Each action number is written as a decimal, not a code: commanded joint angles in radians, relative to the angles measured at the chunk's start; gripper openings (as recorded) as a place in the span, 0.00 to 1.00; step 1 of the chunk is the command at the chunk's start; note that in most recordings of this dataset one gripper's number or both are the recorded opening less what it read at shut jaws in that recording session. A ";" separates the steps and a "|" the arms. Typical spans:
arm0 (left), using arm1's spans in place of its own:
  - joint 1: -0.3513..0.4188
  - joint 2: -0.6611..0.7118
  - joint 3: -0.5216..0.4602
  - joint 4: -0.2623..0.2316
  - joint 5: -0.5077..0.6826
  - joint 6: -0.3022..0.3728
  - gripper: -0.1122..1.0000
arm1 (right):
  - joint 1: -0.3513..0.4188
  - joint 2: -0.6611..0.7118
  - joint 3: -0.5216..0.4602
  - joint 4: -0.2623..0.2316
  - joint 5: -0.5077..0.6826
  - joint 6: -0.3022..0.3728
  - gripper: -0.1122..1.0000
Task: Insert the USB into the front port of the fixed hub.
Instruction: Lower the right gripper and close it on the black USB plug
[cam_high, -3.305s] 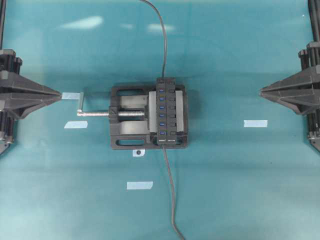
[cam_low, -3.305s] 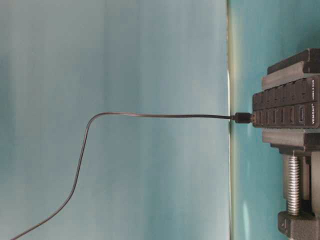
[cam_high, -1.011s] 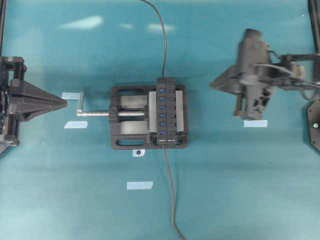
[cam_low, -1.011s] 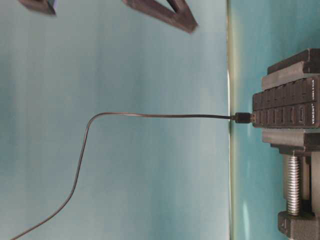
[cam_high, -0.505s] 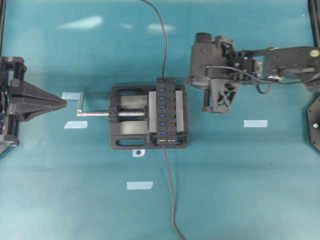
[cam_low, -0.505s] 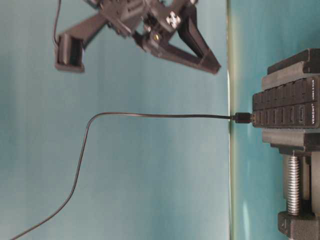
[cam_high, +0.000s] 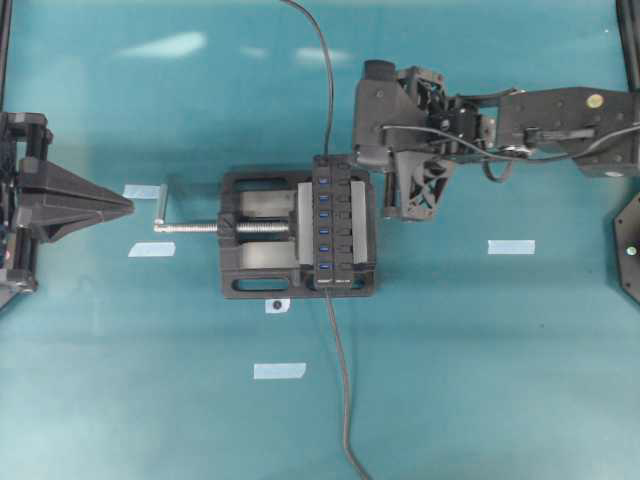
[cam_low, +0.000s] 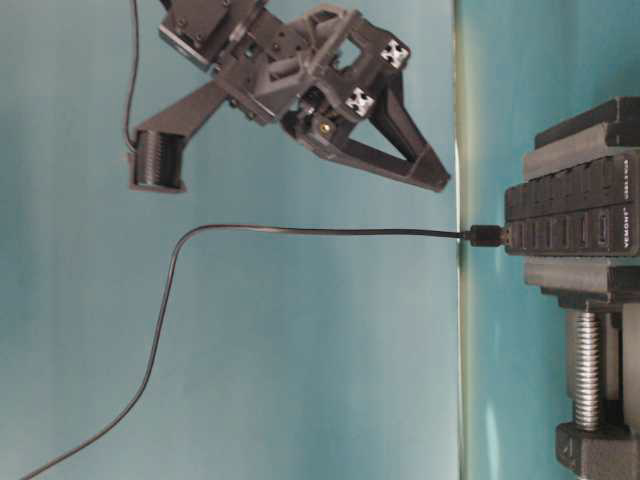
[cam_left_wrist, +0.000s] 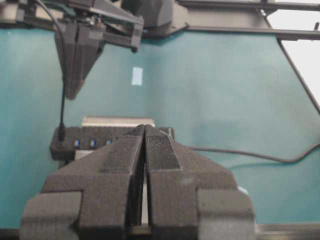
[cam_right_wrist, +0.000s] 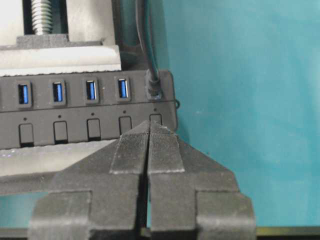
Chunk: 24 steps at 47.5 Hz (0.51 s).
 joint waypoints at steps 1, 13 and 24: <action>0.002 0.003 -0.011 0.002 -0.005 -0.002 0.10 | -0.002 -0.006 -0.023 -0.002 -0.008 -0.009 0.08; 0.002 0.003 -0.012 0.003 -0.005 -0.005 0.10 | -0.003 0.014 -0.037 -0.002 -0.040 -0.005 0.08; 0.002 0.002 -0.014 0.002 -0.005 -0.005 0.10 | -0.009 0.040 -0.046 -0.002 -0.067 -0.006 0.11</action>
